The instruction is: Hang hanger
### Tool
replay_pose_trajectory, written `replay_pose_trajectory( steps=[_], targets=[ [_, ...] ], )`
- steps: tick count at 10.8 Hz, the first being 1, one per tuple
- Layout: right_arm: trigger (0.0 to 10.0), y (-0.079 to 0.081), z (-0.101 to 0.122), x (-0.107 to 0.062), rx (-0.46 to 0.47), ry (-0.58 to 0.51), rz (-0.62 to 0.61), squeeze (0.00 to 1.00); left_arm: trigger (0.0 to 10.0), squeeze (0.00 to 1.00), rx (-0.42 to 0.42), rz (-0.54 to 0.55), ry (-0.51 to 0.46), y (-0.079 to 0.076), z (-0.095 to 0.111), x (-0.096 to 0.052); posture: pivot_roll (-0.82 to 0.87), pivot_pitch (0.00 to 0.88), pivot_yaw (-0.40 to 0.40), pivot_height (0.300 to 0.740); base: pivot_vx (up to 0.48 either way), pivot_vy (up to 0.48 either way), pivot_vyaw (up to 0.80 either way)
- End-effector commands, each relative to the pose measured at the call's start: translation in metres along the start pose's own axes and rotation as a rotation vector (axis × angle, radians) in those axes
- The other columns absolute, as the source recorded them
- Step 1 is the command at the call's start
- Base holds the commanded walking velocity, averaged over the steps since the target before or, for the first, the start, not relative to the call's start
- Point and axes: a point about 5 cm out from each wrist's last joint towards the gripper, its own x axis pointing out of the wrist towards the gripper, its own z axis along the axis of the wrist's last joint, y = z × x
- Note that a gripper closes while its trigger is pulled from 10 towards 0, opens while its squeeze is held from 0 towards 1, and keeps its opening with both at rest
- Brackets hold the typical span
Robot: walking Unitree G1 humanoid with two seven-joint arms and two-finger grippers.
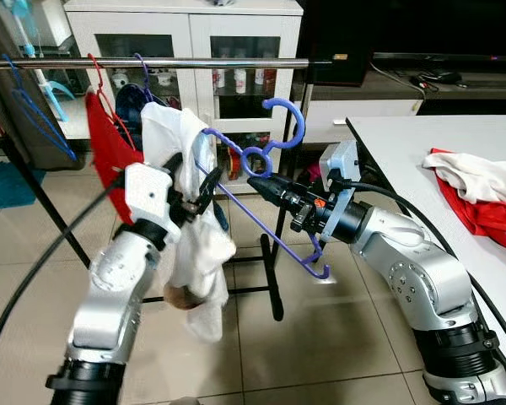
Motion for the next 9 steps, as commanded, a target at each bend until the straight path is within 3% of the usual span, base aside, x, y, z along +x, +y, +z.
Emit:
replay_pose_trajectory(
  steps=[1,9],
  targets=[
    [10.0,0.002,0.0085,-0.0019,-0.026,-0.048,0.013,0.0,0.0,0.0,0.031,0.01,-0.022,-0.0016,0.0022,0.0016,0.0,0.0,0.011,0.74,0.0,0.0,0.0],
    [10.0,0.0015,0.0073,-0.0031,-0.029,-0.052,0.021,0.0,0.0,0.0,0.066,0.081,-0.043,0.0064,0.0033,0.0045,0.0,0.0,0.016,0.74,0.0,0.0,0.0]
  ],
)
